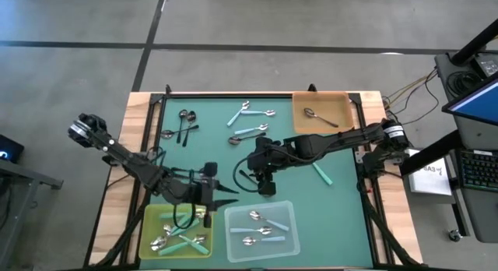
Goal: Sort silverware by color (type)
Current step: Put the black spoon into the orange bin
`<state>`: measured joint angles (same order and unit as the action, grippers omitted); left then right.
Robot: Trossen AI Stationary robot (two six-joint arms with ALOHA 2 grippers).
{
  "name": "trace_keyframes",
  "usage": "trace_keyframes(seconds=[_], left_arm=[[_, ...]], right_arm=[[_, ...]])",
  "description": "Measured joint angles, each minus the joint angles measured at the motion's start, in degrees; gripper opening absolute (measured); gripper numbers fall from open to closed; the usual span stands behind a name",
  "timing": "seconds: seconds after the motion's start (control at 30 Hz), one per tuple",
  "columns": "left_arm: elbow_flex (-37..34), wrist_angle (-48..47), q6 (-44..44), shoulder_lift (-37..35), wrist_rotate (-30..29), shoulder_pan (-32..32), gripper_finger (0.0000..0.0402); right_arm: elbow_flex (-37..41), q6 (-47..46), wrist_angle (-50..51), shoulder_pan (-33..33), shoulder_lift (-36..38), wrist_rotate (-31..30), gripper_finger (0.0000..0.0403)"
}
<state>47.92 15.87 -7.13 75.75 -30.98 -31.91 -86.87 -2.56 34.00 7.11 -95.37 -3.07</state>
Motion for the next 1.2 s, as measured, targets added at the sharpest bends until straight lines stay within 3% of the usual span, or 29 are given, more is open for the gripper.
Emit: trace_keyframes(seconds=[0.23,0.4,0.6,0.9,1.2], left_arm=[[-4.86,6.7,-0.03,-2.1,0.15,0.12,0.0078],[-8.18,14.6,-1.41,-2.94,-6.21,0.98,0.0078],[-12.08,21.83,-4.29,-2.29,-2.18,1.33,0.0078],[-12.9,21.6,-8.41,-2.19,-6.55,1.37,0.0078],[-13.35,19.95,-2.95,-2.39,-10.88,1.37,0.0078]], right_arm=[[0.0,0.0,-0.03,0.0,0.0,0.01,0.0146],[0.0,-0.5,-0.03,0.0,0.0,0.01,0.0142],[0.0,-0.48,-0.07,0.0,0.0,0.02,0.0137],[0.0,-0.47,-0.16,0.0,0.0,0.02,0.0138],[0.0,-0.45,-0.2,0.0,0.0,0.02,0.0138]])
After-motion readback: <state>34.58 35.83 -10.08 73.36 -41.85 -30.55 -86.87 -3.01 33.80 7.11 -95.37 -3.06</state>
